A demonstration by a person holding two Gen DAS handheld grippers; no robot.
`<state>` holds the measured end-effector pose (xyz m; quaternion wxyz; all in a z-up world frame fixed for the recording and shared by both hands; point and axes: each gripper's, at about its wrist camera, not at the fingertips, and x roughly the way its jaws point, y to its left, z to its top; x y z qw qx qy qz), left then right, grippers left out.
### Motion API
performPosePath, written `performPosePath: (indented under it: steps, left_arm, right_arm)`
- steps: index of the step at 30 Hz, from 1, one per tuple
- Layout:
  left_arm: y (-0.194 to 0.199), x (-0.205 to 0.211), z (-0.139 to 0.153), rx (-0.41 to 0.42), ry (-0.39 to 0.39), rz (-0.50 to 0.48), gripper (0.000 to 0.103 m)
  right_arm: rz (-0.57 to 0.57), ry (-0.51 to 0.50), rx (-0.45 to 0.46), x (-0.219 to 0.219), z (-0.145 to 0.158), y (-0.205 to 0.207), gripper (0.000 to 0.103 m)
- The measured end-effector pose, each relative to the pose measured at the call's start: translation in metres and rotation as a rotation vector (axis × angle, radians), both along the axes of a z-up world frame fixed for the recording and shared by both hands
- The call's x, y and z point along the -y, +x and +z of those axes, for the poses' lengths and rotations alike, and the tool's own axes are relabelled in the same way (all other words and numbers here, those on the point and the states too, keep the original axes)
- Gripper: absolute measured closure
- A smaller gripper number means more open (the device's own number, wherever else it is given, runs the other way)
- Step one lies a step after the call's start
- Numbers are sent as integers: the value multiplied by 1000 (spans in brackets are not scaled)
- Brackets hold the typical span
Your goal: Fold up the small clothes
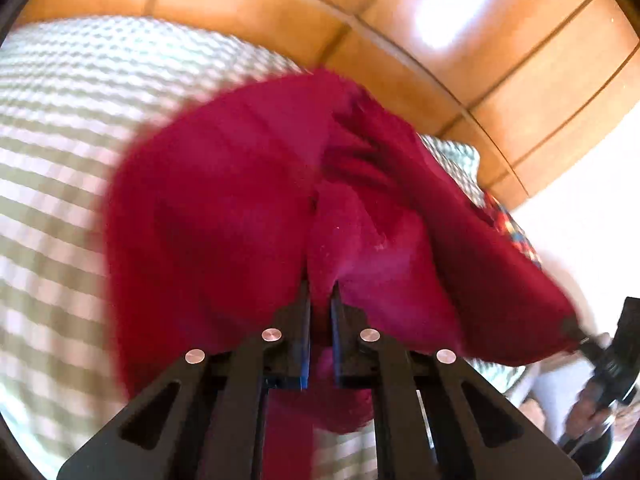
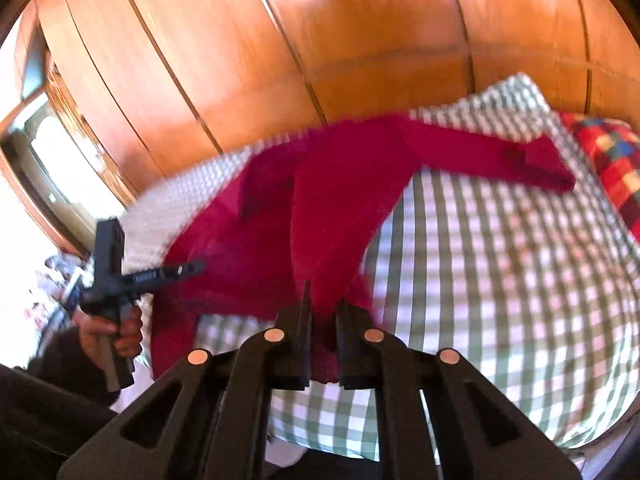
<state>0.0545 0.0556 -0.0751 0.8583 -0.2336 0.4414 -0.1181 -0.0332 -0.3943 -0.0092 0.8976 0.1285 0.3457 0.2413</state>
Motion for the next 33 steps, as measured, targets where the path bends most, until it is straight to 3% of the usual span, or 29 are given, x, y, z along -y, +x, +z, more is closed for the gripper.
performPosePath:
  steps: [4,7,10,12,13,15,16,17,18,19,20,22,27,33]
  left_arm:
    - [-26,-62,19,14,74,80,96]
    - [-55,-95,23,8,23,90,96]
    - [-79,-84,12,-14,-53,-2,96]
    - [-85,-59,-6,-79,-75,-80,95]
    - [-87,-54,-12,-98,-70,-77,95]
    - [-92,-55,-19,-106,-68,-54,84]
    - [-97,-58,-19,-106,-60,-34,77]
    - [-104,-62,-18,-101,-53,-17,72]
    - [-114,-66,-17,-96,-54,-14,70]
    - [-123,-68,-16,-95,-48,-24,62]
    - [-127,-65,-15,-92,-34,-41,52]
    - [-131,-52,-18,-85,3,-83,44]
    - [-146,-18,-40,-136,227,-288,44]
    - [-149,-3,-57,-140,237,-330,44]
  right_arm:
    - [20,18,-43,3,-1,-10,96]
    - [-25,-60,-122,4,-26,-12,96]
    - [-140,-127,-234,24,-68,0,96]
    - [-199,-158,-291,38,-86,5,96]
    - [-219,-179,-298,43,-88,5,96]
    - [-226,-179,-313,48,-91,7,95]
    - [-221,-193,-307,48,-88,7,89]
    - [-223,-214,-292,46,-86,5,73]
    - [-222,-227,-274,45,-83,6,56]
    - [-234,-240,-254,43,-75,5,28]
    - [-246,-260,-229,40,-67,5,26]
    - [-243,-291,-165,31,-52,7,26]
    - [-71,-244,-73,-25,-34,12,19]
    - [148,-222,-89,-123,-50,22,19]
